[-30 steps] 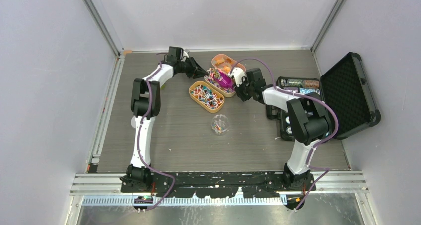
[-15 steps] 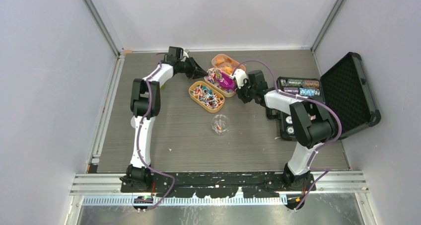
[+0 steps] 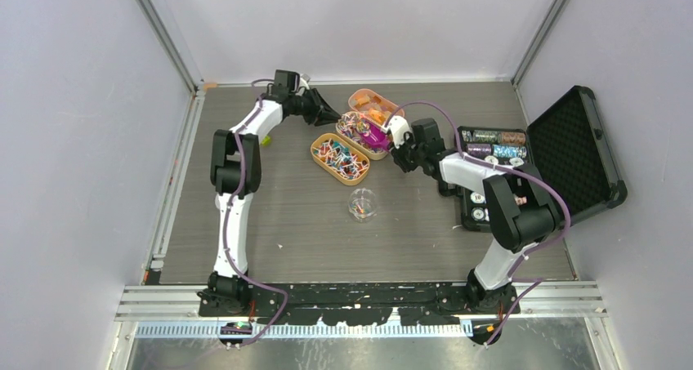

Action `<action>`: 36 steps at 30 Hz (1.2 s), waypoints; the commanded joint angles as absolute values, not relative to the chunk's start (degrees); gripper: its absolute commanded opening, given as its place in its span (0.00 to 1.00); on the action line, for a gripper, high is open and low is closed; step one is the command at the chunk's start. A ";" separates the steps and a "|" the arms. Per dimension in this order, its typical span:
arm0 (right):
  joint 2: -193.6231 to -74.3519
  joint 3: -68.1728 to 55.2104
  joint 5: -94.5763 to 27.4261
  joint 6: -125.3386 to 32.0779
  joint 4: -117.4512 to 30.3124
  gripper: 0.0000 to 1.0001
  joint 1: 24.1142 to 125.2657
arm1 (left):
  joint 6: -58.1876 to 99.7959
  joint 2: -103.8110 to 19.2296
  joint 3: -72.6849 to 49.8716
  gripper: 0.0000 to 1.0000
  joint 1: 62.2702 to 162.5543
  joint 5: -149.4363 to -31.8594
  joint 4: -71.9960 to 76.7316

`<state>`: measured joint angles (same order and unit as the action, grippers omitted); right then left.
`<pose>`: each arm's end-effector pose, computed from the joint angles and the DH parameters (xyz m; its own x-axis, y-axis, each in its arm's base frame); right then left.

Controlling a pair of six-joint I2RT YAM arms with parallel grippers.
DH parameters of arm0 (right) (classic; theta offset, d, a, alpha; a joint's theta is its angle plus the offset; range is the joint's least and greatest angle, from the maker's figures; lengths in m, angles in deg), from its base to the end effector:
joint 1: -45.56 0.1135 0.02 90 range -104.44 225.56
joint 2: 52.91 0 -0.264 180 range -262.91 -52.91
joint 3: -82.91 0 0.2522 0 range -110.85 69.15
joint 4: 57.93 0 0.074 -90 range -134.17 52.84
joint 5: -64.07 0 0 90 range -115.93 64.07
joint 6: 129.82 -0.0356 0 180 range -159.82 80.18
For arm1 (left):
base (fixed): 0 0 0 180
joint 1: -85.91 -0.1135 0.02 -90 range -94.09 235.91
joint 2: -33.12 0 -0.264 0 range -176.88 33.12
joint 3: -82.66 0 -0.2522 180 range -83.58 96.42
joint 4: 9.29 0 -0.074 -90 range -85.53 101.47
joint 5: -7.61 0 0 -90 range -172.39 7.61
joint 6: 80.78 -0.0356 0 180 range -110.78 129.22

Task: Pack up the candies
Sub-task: Scoop the fake candies from the storage box, then place the fake candies in the packing bottle.

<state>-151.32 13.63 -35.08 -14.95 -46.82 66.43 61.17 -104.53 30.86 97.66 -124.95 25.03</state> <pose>0.3364 0.1343 0.1814 -0.3520 -0.5786 -0.7358 -0.6759 0.7009 -0.2278 0.5201 -0.1328 0.1806 -0.9121 -0.4027 -0.0766 -0.1462 0.4941 -0.8570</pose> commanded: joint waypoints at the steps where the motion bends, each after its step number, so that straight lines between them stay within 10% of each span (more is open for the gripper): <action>1: -146.87 13.93 -35.82 -15.87 -51.42 0.00 66.09 | 59.03 -99.19 31.53 0.25 97.62 -124.29 27.19; 12: -142.12 16.64 -37.54 -17.90 -54.32 0.00 66.12 | 50.69 -92.92 34.67 0.50 97.48 -117.02 39.50; 18: -137.56 17.14 -39.12 -20.81 -56.23 0.01 66.09 | 43.88 -87.87 39.19 0.99 97.11 -111.63 50.14; 36: -119.95 23.12 -44.83 -24.15 -53.21 0.01 66.50 | 31.70 -54.58 7.95 1.00 96.72 -87.85 56.98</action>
